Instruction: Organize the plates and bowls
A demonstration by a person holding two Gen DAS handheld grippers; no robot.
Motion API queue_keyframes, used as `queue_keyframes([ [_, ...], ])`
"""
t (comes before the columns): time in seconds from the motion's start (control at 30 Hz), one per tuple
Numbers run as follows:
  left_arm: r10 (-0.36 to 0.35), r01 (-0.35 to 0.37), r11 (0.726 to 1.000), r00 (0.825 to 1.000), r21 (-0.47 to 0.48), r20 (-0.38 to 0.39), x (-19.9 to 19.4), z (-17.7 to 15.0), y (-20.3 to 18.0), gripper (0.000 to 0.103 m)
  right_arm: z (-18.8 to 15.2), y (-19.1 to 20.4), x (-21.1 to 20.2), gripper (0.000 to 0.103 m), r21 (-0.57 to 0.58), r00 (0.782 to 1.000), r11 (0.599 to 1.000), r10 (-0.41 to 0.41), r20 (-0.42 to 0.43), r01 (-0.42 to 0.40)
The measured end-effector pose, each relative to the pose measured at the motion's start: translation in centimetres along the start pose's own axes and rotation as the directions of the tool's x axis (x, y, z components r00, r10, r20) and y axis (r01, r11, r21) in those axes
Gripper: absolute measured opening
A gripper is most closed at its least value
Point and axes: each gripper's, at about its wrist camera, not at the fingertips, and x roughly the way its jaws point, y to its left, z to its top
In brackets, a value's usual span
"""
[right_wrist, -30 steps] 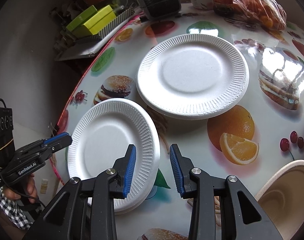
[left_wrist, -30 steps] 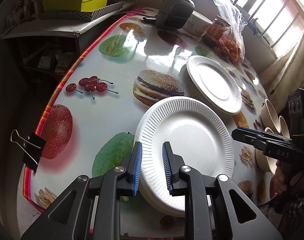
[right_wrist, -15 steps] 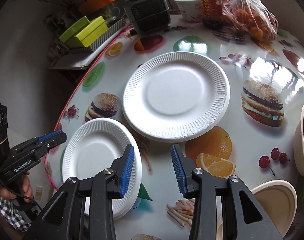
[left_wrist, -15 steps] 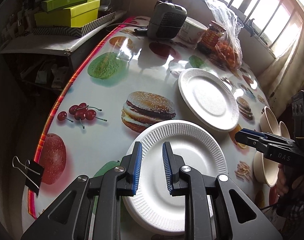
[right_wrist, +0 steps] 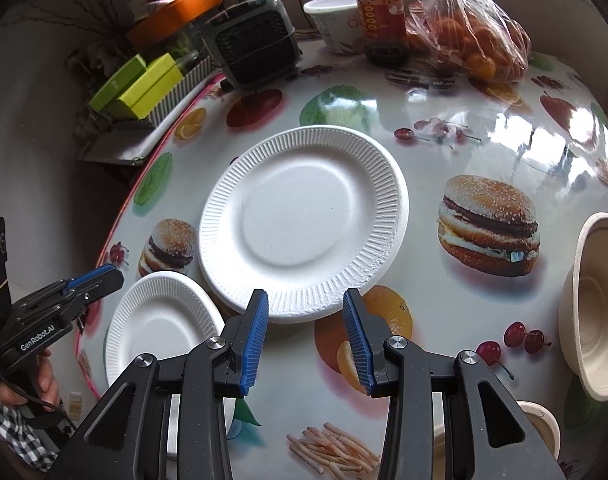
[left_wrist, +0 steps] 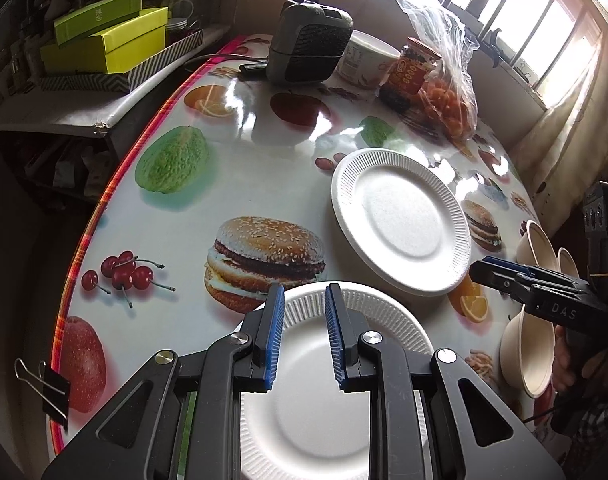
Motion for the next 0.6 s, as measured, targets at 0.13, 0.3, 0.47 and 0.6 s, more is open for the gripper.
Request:
queue_keyframes([
  [0.13, -0.005, 0.005, 1.000, 1.000, 0.006, -0.003, 0.7, 1.1, -0.4, 0.022, 0.8, -0.9, 0.2, 0.038, 0.015, 1.000, 1.000, -0.017, 0.004, 0.017],
  [0.3, -0.013, 0.013, 1.000, 1.000, 0.007, -0.006, 1.8, 2.4, -0.6, 0.022, 1.7, -1.7, 0.3, 0.038, 0.029, 0.999, 0.999, -0.044, 0.010, 0.044],
  [0.47, -0.016, 0.017, 1.000, 1.000, 0.014, -0.009, 2.7, 3.5, -1.0, 0.022, 2.4, -2.4, 0.5, 0.038, 0.045, 0.998, 0.997, -0.062, 0.018, 0.061],
  [0.6, -0.025, 0.025, 1.000, 1.000, 0.010, -0.018, 3.4, 4.3, -1.1, 0.022, 2.9, -3.0, 0.8, 0.038, 0.059, 0.997, 0.995, -0.076, 0.019, 0.075],
])
